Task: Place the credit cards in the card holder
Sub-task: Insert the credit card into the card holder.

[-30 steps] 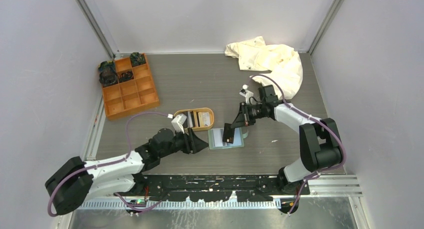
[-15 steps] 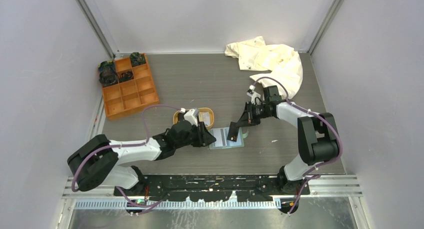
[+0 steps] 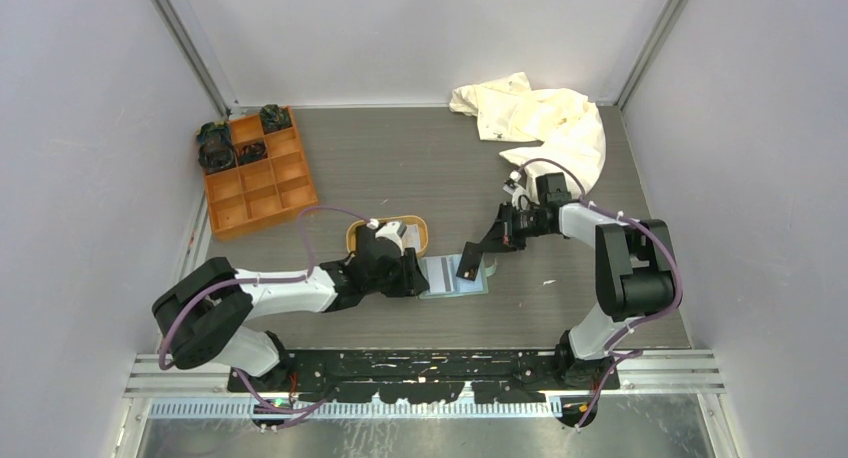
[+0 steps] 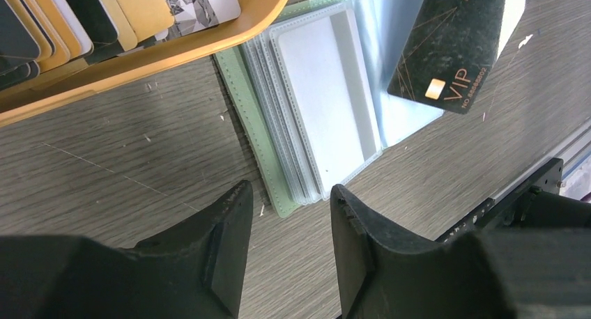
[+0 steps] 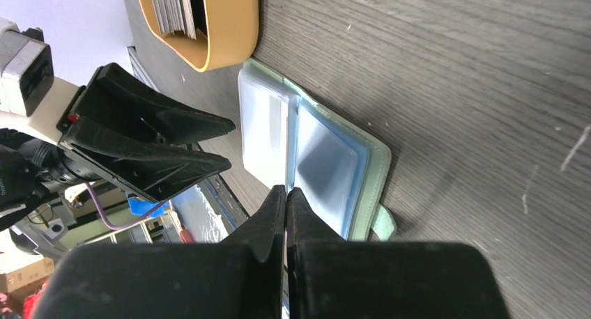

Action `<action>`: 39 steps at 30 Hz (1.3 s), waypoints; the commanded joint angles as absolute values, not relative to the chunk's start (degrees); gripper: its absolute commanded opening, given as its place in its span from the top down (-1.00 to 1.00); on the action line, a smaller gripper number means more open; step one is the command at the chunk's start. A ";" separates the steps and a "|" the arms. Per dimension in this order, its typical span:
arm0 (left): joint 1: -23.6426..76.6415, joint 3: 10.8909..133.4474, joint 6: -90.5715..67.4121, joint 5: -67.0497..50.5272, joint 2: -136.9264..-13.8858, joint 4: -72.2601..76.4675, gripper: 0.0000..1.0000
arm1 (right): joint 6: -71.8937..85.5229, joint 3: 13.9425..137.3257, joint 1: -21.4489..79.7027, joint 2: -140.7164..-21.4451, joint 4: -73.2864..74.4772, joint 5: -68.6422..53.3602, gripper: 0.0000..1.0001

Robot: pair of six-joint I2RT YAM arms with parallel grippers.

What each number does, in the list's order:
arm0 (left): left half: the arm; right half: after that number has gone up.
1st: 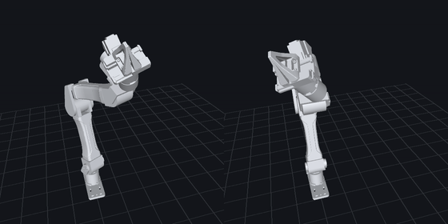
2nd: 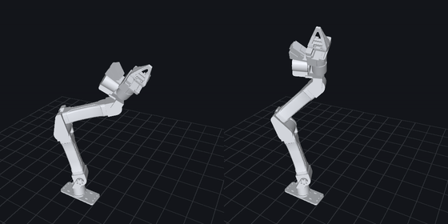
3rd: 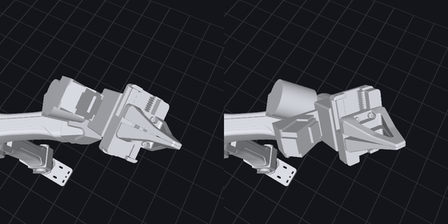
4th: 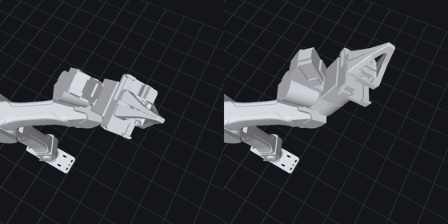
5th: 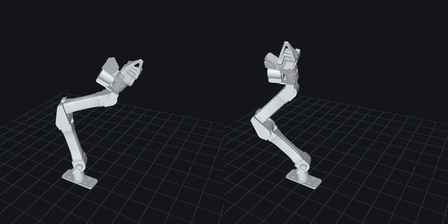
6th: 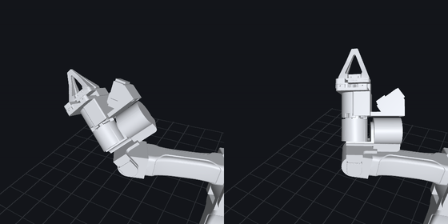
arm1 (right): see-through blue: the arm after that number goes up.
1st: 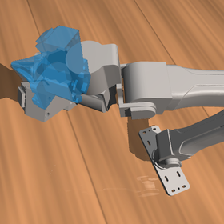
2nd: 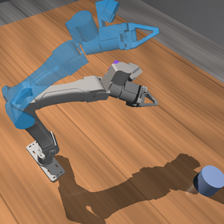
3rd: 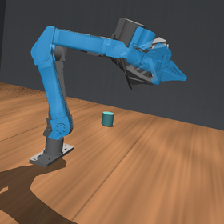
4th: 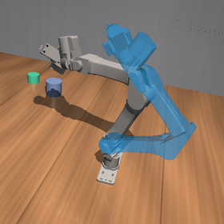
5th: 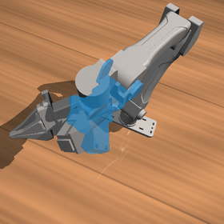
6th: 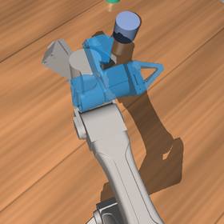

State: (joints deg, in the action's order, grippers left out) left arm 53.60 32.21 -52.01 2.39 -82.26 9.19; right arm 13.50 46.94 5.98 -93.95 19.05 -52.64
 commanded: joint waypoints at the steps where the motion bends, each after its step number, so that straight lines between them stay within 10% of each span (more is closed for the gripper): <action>1: 54.23 34.88 -51.06 4.86 -82.49 7.00 0.10 | 14.71 46.15 5.38 -91.25 15.96 -55.19 0.98; 39: 54.33 37.60 -50.71 4.36 -85.78 4.49 0.13 | 16.79 45.59 9.38 -94.99 12.34 -52.71 0.98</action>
